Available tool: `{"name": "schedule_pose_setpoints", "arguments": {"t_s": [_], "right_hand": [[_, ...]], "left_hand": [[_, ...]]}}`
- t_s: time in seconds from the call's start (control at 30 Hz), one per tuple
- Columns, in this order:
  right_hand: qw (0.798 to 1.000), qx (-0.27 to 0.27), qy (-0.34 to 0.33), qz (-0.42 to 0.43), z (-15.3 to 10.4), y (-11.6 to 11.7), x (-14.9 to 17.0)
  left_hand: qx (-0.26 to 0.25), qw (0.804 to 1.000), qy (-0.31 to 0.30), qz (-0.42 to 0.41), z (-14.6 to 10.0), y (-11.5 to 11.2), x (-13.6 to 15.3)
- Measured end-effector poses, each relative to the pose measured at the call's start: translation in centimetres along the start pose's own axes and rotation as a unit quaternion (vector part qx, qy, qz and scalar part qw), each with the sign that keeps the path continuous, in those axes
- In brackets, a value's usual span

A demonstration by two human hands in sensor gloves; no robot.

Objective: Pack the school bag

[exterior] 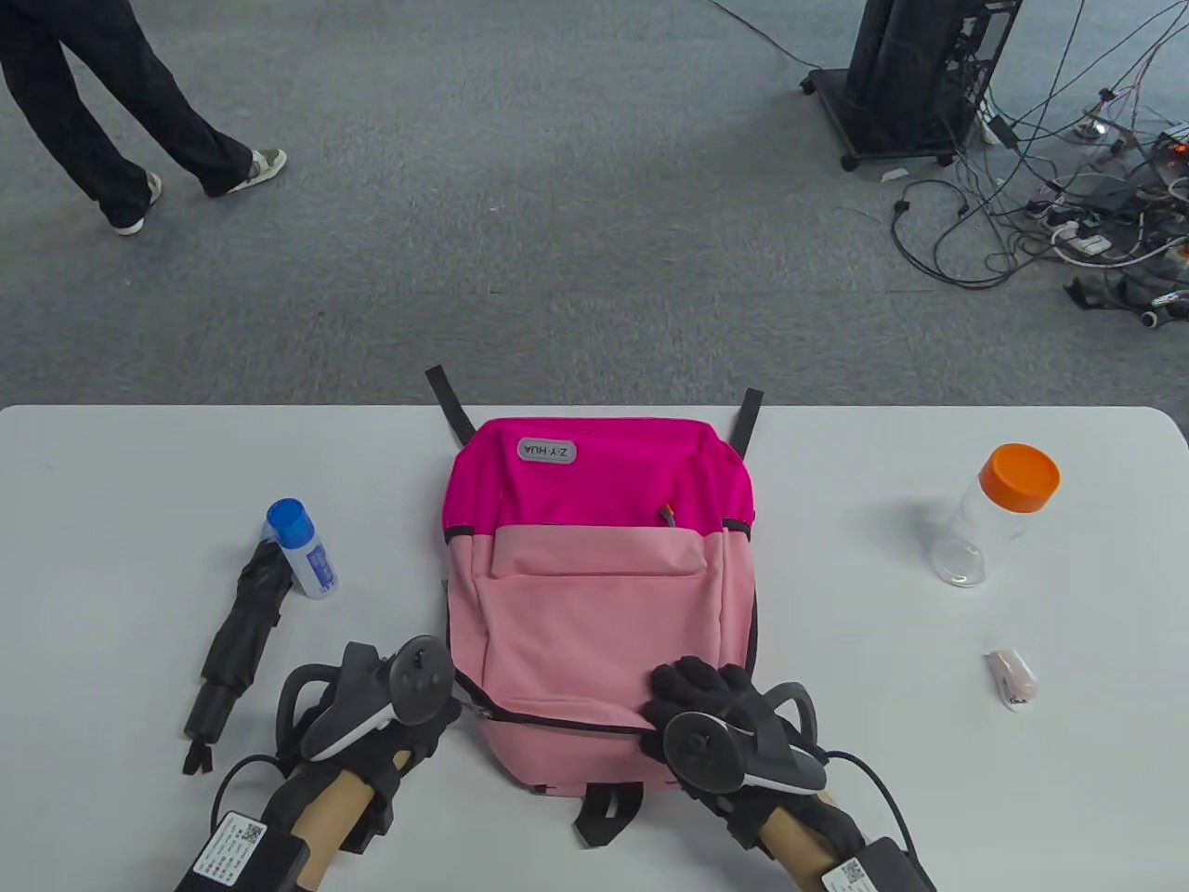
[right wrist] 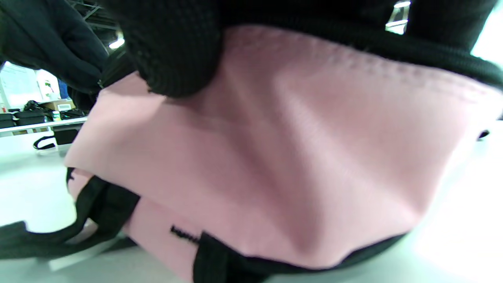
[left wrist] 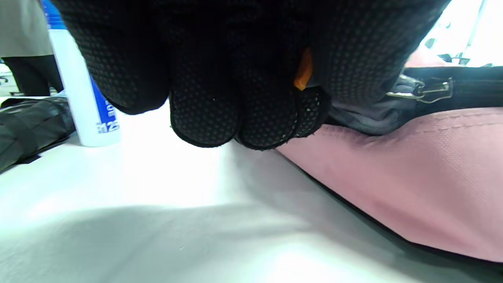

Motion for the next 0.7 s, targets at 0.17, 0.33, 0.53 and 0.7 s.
{"name": "schedule_pose_setpoints", "arguments": {"t_s": [0.17, 0.33, 0.53, 0.7], "right_hand": [[0.999, 0.015, 0.012, 0.031, -0.2, 0.2, 1.6], [1.0, 0.014, 0.009, 0.003, -0.2, 0.2, 1.0], [0.999, 0.011, -0.018, 0.032, -0.3, 0.0, 1.2], [0.999, 0.024, -0.023, 0.026, -1.4, 0.1, 1.4]], "left_hand": [[-0.025, 0.997, -0.066, 0.02, -4.0, 3.0, -2.5], [-0.024, 0.998, -0.055, 0.023, -3.2, 1.8, -0.8], [-0.101, 0.993, -0.05, 0.019, -2.1, 1.9, -0.1], [-0.126, 0.986, 0.038, 0.103, 1.2, 0.9, 2.9]]}}
Point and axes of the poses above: the tracker on the back of each hand, its own x axis roughly to the little-finger side, its own z axis roughly from the wrist to the fingertips, y = z × x, the point moved 2 cm from there along z, roughly from the wrist to the fingertips, and after that the axes turned 11 degrees about -z, right-handed, at the moved point
